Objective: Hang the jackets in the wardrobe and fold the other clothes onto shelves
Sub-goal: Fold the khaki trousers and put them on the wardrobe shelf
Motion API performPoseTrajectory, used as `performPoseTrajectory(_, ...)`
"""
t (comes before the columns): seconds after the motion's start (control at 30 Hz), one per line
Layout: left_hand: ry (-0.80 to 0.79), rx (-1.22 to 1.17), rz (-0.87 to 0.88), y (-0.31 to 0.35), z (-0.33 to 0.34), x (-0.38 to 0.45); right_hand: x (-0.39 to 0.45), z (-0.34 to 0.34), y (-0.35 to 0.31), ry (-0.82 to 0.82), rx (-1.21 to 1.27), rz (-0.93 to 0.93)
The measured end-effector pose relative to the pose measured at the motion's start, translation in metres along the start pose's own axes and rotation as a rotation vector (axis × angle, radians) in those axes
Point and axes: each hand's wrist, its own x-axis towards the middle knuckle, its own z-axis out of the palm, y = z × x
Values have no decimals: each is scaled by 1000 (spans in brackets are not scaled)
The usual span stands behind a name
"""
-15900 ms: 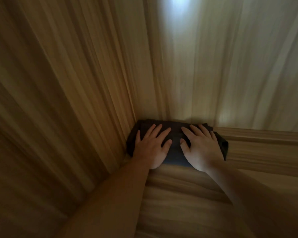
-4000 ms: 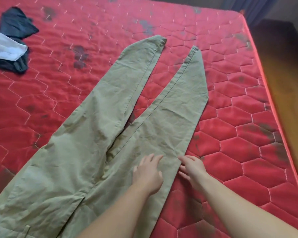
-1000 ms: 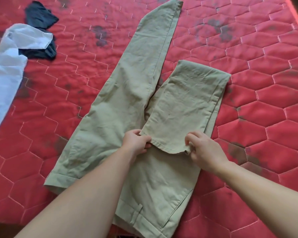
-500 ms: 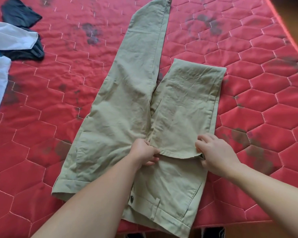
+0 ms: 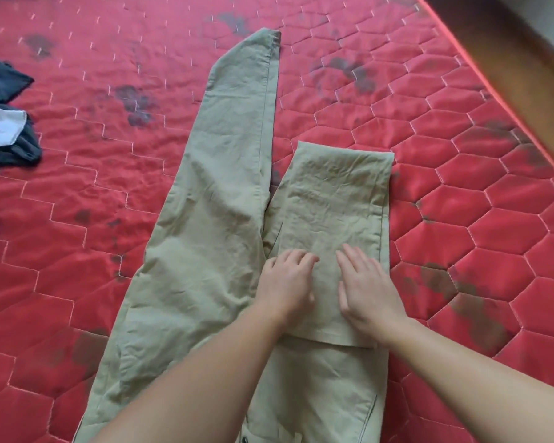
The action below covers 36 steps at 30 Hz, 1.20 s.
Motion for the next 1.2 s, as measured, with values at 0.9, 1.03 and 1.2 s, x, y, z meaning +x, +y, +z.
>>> performPoseTrajectory(0.9,19,143,-76,-168,-61,276,314,-22,-21,128,149,-70)
performPoseTrajectory(1.03,7,158,-195,-215,-78,284,366,-29,-58,233,259,-47)
performPoseTrajectory(1.2,-46,108,-224,-248,-90,306,432,-54,-87,302,764,245)
